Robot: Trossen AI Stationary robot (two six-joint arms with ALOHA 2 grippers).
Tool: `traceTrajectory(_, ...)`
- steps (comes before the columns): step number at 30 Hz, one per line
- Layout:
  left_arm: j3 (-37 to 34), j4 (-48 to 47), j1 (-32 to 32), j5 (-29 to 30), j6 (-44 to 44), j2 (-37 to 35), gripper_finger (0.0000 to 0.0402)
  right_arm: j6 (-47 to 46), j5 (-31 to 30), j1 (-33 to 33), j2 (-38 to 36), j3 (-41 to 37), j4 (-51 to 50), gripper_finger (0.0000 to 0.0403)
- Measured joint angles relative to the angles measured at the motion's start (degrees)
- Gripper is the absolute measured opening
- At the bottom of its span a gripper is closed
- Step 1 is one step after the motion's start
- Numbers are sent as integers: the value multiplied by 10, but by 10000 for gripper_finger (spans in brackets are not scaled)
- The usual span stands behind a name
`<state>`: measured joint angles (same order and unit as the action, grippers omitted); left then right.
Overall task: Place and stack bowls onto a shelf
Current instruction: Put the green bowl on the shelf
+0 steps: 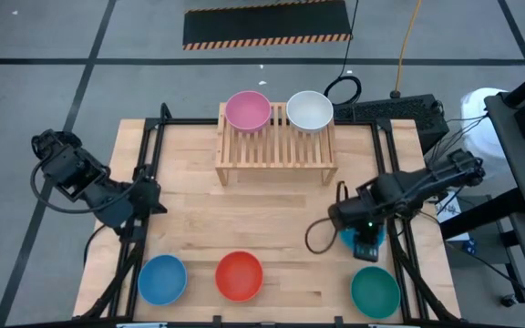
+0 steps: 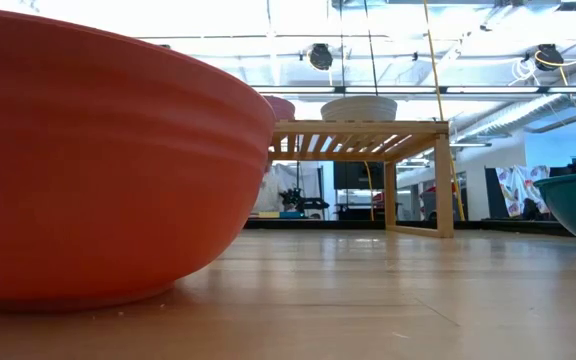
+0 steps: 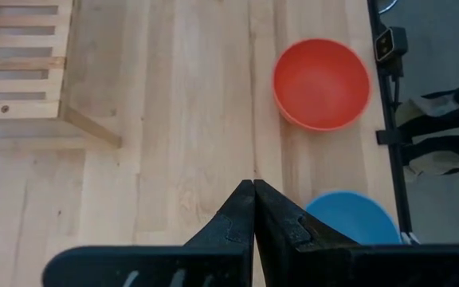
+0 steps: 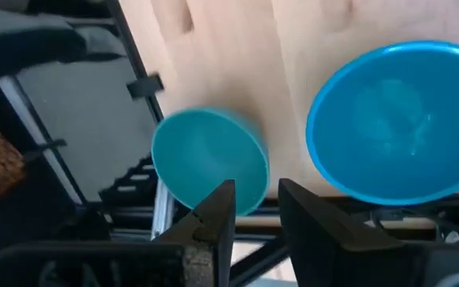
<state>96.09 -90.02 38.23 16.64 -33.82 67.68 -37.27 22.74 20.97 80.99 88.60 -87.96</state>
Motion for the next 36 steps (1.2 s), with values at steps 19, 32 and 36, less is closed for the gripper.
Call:
traceTrajectory(19,0,0,6,10,4,0,8,-56,-10,130,0,-179,182,93)
traceTrajectory(32,0,0,6,10,-7,0,8,-85,44,156,0,-310,323,93)
traceTrajectory(36,0,0,6,10,-17,0,8,-67,44,155,0,-332,341,93)
